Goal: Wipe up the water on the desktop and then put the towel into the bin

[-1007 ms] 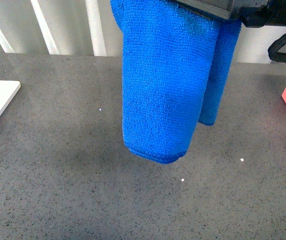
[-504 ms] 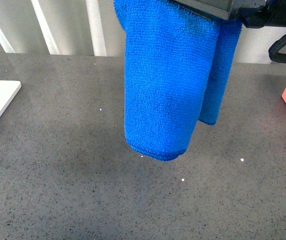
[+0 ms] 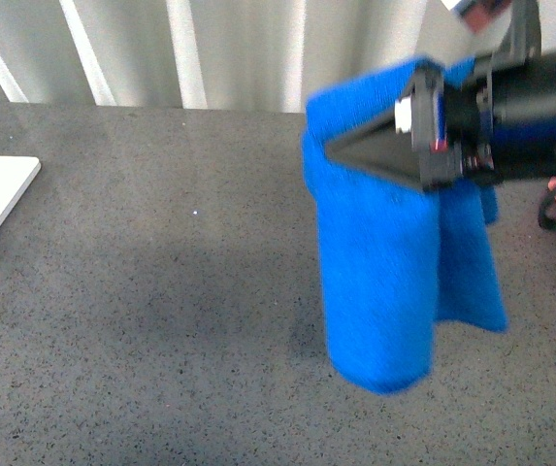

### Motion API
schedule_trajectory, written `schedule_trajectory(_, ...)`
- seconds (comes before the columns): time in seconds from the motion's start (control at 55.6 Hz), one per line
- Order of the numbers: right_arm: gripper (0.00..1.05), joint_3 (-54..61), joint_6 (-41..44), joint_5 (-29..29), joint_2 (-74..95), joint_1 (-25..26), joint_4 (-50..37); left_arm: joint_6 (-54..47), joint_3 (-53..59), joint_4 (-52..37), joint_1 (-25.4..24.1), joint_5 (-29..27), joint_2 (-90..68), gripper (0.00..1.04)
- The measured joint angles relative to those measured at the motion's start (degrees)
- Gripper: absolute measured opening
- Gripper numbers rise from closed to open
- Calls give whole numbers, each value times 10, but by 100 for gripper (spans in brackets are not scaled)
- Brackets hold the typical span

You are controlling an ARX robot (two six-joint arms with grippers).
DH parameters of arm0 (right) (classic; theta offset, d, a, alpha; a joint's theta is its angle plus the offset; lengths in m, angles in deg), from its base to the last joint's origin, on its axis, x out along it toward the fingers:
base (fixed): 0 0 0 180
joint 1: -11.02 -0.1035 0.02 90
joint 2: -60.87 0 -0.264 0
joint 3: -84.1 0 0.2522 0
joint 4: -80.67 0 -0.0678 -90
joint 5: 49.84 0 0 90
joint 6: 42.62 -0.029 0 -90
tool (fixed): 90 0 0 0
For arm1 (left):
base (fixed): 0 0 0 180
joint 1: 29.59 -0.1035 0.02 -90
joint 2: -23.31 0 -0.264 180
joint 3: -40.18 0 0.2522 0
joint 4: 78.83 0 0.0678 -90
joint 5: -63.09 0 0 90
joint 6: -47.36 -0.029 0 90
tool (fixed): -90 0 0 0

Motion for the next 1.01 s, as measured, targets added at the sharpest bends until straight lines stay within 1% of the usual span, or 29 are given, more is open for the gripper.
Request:
schedule_trajectory(0.072, 5, -13, 70, -50, 7, 9, 129, 0, 0, 0, 0, 0, 0, 68)
schedule_trajectory(0.09, 5, -17, 99, -66, 12, 14, 168, 0, 0, 0, 0, 0, 0, 73)
schedule_trajectory(0.126, 5, -27, 128, -85, 23, 22, 216, 0, 0, 0, 0, 0, 0, 80)
schedule_trajectory(0.18, 5, -40, 165, -112, 42, 29, 260, 0, 0, 0, 0, 0, 0, 89)
schedule_trajectory(0.252, 5, -55, 196, -145, 69, 36, 293, 0, 0, 0, 0, 0, 0, 99)
schedule_trajectory(0.342, 5, -72, 224, -182, 109, 41, 301, -1, 0, 0, 0, 0, 0, 97)
schedule_trajectory(0.45, 5, -106, 243, -226, 168, 40, 294, -1, 0, 0, 0, 0, 0, 98)
schedule_trajectory(0.576, 5, -147, 250, -250, 214, 35, 289, -1, 0, 0, 0, 0, 0, 98)
schedule_trajectory(0.737, 5, -250, 257, -304, 278, 14, 320, -1, 0, 0, 0, 0, 0, 98)
schedule_trajectory(0.791, 5, -301, 262, -328, 302, 1, 334, -1, 0, 0, 0, 0, 0, 98)
schedule_trajectory(0.899, 5, -367, 264, -345, 331, -17, 353, -1, 0, 0, 0, 0, 0, 98)
schedule_trajectory(1.007, 5, -424, 264, -349, 356, -34, 368, -1, 0, 0, 0, 0, 0, 98)
